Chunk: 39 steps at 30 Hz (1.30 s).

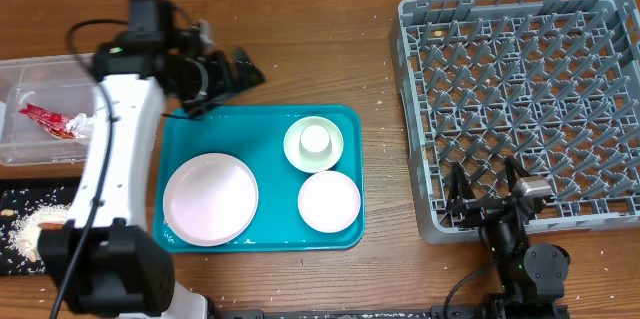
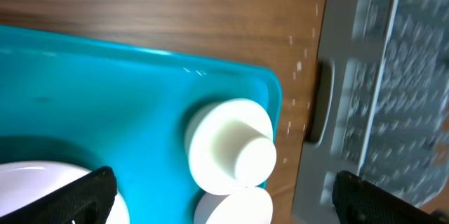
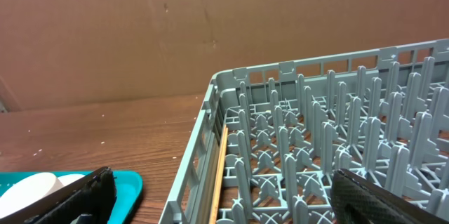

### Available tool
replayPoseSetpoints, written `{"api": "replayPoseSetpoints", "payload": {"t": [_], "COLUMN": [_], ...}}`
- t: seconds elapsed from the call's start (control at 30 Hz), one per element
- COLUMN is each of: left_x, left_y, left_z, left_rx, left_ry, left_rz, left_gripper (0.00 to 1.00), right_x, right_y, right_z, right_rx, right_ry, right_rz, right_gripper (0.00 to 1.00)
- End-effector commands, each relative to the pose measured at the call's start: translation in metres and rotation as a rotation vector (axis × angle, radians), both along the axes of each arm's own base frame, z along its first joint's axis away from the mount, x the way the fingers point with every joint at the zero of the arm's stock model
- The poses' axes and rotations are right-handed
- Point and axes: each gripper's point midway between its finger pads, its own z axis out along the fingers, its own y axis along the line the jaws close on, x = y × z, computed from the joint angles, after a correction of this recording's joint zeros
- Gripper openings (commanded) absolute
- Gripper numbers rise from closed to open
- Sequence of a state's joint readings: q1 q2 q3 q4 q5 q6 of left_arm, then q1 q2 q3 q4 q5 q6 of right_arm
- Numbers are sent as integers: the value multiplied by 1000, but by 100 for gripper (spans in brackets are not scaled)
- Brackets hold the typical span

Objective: Sort waste into correct bins and load items into the dishwasher
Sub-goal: 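Carry the tissue into the clear plastic bin and release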

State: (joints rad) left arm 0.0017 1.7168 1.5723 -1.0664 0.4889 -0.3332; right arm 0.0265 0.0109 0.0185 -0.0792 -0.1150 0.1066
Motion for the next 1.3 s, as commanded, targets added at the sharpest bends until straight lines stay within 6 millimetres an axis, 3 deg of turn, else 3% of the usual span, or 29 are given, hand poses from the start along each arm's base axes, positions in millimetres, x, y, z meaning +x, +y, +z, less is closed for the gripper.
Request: {"api": "replayPoseSetpoints", "payload": {"t": [0.0,0.1,0.17,0.27,0.37,0.53,0.8,0.87,0.93,1.0,1.17,1.27], "left_x": [-2,3,7,8,7,6,5,3,-5,-16,-18,-8], "left_y": [-35,-28,-4,49,73,64,52,51,51,48,42,64], "left_z": [-16,-24,-28,-26,-24,-26,-26,-26,-29,-31,-31,-28], "left_rx": [82,232,363,548,545,365,292,289,294,282,266,322], "left_ry": [-22,-27,-8,24,53,96,111,116,149,200,195,171], "left_rz": [-152,-99,26,260,347,336,309,306,301,288,235,359], "left_gripper": [100,100,100,100,100,100,100,100,100,100,100,100], "right_x": [0,0,0,0,0,0,0,-1,-9,-17,-22,-33], "right_y": [-2,-2,-2,-2,-2,-2,-2,5,25,45,48,56], "right_z": [-2,-2,-2,-2,-2,-2,2,19,38,41,57,78], "right_rx": [-3,-3,-3,-3,-3,-3,-2,17,90,134,129,185], "right_ry": [-4,-4,-4,-4,-4,-4,-21,-85,-146,-143,-207,-275], "right_rz": [-13,-13,-13,-13,-13,-13,-12,32,157,285,315,382], "right_gripper": [100,100,100,100,100,100,100,100,100,100,100,100]}}
